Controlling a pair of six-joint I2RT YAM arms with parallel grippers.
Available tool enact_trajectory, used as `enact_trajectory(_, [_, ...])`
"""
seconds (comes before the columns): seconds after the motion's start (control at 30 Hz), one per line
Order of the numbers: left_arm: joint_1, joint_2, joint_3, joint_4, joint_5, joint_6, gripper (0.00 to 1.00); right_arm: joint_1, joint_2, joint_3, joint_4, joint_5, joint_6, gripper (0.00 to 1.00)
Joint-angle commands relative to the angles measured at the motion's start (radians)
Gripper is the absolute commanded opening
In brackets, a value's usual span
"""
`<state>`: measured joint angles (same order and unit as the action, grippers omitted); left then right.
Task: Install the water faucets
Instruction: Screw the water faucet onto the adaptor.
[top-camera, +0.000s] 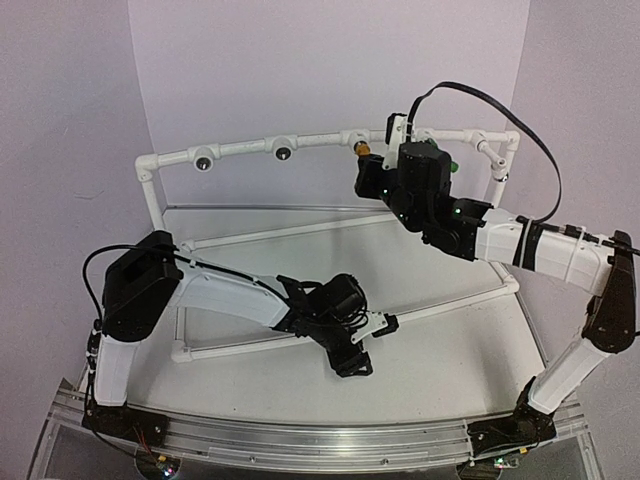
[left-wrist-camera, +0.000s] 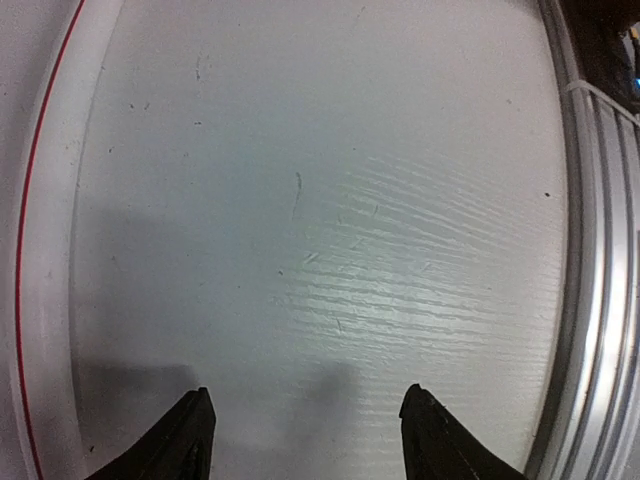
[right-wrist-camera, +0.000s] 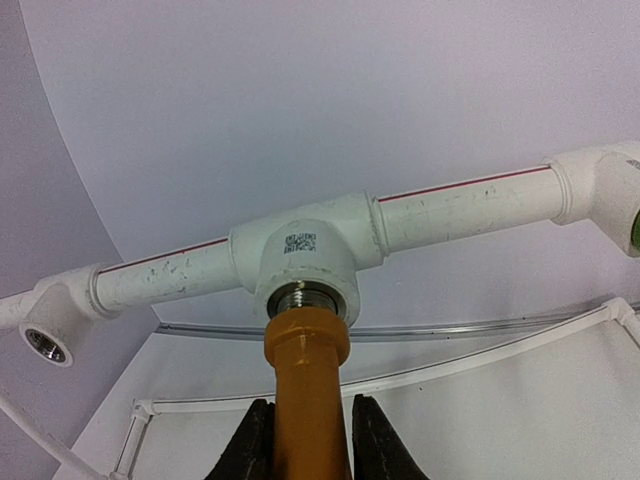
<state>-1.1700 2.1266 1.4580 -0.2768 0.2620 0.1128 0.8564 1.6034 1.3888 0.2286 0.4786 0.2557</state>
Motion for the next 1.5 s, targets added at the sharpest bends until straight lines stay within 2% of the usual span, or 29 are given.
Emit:
enact_trajectory(0.0, [0.057,-0.168,0.009,-0.057,0.030,-0.063,0.68,-0.027,-0.055,0.034,0.030,0.012,-0.010,0.00])
enact_trajectory(0.1, [0.108,-0.183,0.018,-0.080,0.009,-0.037,0.72,-0.027,-0.061,0.029,0.027,0.014,-0.014,0.00])
enact_trajectory(0.23, [0.150,-0.065,0.098,-0.175,0.028,0.052,0.82,-0.027,-0.065,0.019,0.026,0.012,-0.007,0.00])
enact_trajectory(0.47, [0.138,0.108,0.172,-0.182,0.027,0.112,0.81,-0.027,-0.041,0.044,0.026,0.002,-0.006,0.00])
enact_trajectory(0.6, [0.092,0.154,0.182,-0.180,-0.014,0.130,0.69,-0.027,-0.031,0.051,0.019,0.005,-0.008,0.00])
enact_trajectory(0.93, [0.064,0.209,0.146,-0.178,-0.094,0.114,0.08,-0.027,-0.028,0.065,0.027,0.002,0.055,0.00])
enact_trajectory(0.97, [0.064,0.208,0.145,-0.178,-0.091,0.116,0.05,-0.027,-0.027,0.072,0.028,-0.004,0.060,0.00])
enact_trajectory(1.07, [0.061,0.211,0.142,-0.178,-0.085,0.126,0.00,-0.028,-0.029,0.092,0.029,-0.018,0.082,0.00])
enact_trajectory(1.47, [0.057,0.225,0.148,-0.179,-0.067,0.142,0.00,-0.042,-0.061,0.124,0.008,-0.039,0.143,0.00])
